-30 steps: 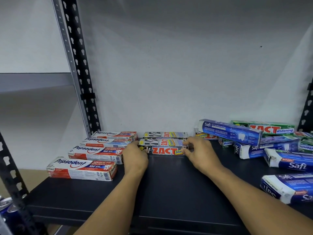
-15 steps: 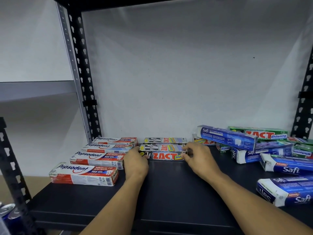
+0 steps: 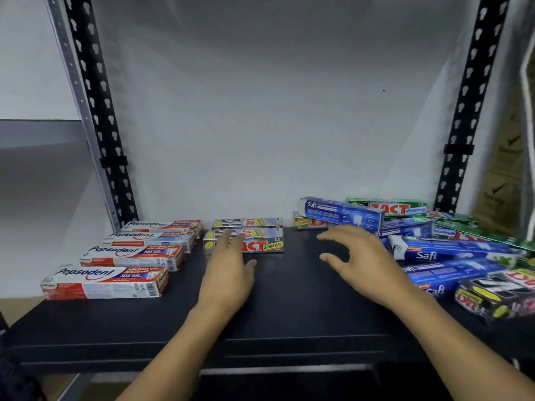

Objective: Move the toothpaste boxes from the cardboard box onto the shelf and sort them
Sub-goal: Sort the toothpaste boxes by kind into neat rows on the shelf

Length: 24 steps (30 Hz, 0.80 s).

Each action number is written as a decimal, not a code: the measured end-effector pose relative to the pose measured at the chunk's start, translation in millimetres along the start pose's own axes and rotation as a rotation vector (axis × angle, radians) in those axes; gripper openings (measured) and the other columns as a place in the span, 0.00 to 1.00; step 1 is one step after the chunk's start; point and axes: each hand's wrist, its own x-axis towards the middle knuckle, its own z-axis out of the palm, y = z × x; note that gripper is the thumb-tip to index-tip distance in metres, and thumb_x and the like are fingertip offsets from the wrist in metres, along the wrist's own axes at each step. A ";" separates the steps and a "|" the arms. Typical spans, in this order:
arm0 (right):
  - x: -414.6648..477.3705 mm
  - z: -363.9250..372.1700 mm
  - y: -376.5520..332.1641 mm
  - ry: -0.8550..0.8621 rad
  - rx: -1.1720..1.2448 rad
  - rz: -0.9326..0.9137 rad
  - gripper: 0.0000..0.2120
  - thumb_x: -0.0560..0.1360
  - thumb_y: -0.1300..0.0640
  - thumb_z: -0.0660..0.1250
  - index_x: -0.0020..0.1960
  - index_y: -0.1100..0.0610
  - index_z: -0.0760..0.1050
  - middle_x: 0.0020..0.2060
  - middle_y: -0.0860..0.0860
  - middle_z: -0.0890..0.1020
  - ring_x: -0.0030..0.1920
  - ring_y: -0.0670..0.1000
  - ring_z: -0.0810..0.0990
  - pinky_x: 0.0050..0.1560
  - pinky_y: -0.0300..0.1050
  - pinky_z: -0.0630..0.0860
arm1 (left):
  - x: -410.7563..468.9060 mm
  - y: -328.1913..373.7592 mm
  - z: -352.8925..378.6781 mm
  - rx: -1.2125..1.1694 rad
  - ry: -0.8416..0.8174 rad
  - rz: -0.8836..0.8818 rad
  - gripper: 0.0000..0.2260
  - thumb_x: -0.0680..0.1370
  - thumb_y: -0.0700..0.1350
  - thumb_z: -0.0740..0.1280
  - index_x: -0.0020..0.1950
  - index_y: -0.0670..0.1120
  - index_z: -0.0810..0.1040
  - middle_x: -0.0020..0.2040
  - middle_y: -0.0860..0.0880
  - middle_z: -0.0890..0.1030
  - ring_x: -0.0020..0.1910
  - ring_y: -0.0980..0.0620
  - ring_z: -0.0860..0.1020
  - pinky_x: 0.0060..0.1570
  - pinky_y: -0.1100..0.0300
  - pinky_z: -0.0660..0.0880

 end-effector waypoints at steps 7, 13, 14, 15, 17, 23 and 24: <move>-37.7 -60.6 21.6 -0.049 0.022 0.095 0.12 0.74 0.47 0.73 0.58 0.42 0.81 0.55 0.36 0.81 0.59 0.40 0.77 0.62 0.42 0.71 | -24.8 49.8 25.4 -0.124 -0.296 0.371 0.21 0.77 0.52 0.70 0.71 0.56 0.73 0.67 0.57 0.75 0.66 0.56 0.73 0.67 0.57 0.70; -53.0 -91.0 57.7 -0.069 -0.164 0.290 0.20 0.74 0.44 0.71 0.66 0.42 0.76 0.65 0.45 0.79 0.67 0.50 0.74 0.69 0.53 0.69 | -19.8 95.5 58.7 -0.233 -0.309 0.427 0.25 0.76 0.50 0.72 0.72 0.56 0.71 0.68 0.55 0.74 0.66 0.57 0.72 0.68 0.60 0.69; -56.0 -93.3 63.7 -0.109 -0.179 0.330 0.24 0.74 0.41 0.70 0.68 0.42 0.74 0.67 0.46 0.77 0.69 0.52 0.73 0.70 0.54 0.68 | -14.2 100.6 63.8 -0.235 -0.296 0.434 0.26 0.76 0.49 0.72 0.73 0.55 0.71 0.69 0.54 0.73 0.67 0.56 0.71 0.69 0.61 0.67; -58.1 -94.8 68.0 -0.134 -0.163 0.357 0.26 0.74 0.39 0.70 0.70 0.42 0.72 0.69 0.46 0.75 0.70 0.52 0.71 0.71 0.53 0.67 | -7.0 104.5 69.1 -0.226 -0.277 0.442 0.27 0.76 0.48 0.72 0.74 0.54 0.70 0.70 0.53 0.72 0.69 0.55 0.70 0.70 0.61 0.66; -58.4 -95.5 71.4 -0.153 -0.111 0.374 0.28 0.74 0.38 0.69 0.72 0.42 0.70 0.71 0.45 0.72 0.72 0.51 0.69 0.71 0.50 0.65 | 13.7 109.5 79.1 -0.185 -0.225 0.457 0.30 0.76 0.45 0.72 0.76 0.53 0.67 0.73 0.51 0.69 0.72 0.53 0.67 0.73 0.59 0.63; -30.0 -80.9 76.4 -0.220 -0.208 0.381 0.35 0.74 0.38 0.69 0.77 0.43 0.60 0.75 0.48 0.66 0.75 0.54 0.64 0.73 0.59 0.63 | 83.3 113.9 99.8 -0.120 -0.066 0.368 0.33 0.74 0.34 0.68 0.78 0.50 0.63 0.78 0.45 0.62 0.76 0.44 0.63 0.74 0.50 0.62; -21.2 -77.8 77.9 -0.221 -0.229 0.358 0.37 0.74 0.39 0.69 0.78 0.43 0.58 0.76 0.48 0.65 0.75 0.54 0.64 0.73 0.61 0.63 | 87.9 111.1 105.8 -0.132 -0.080 0.361 0.34 0.74 0.33 0.67 0.78 0.50 0.62 0.79 0.45 0.61 0.76 0.44 0.62 0.74 0.50 0.62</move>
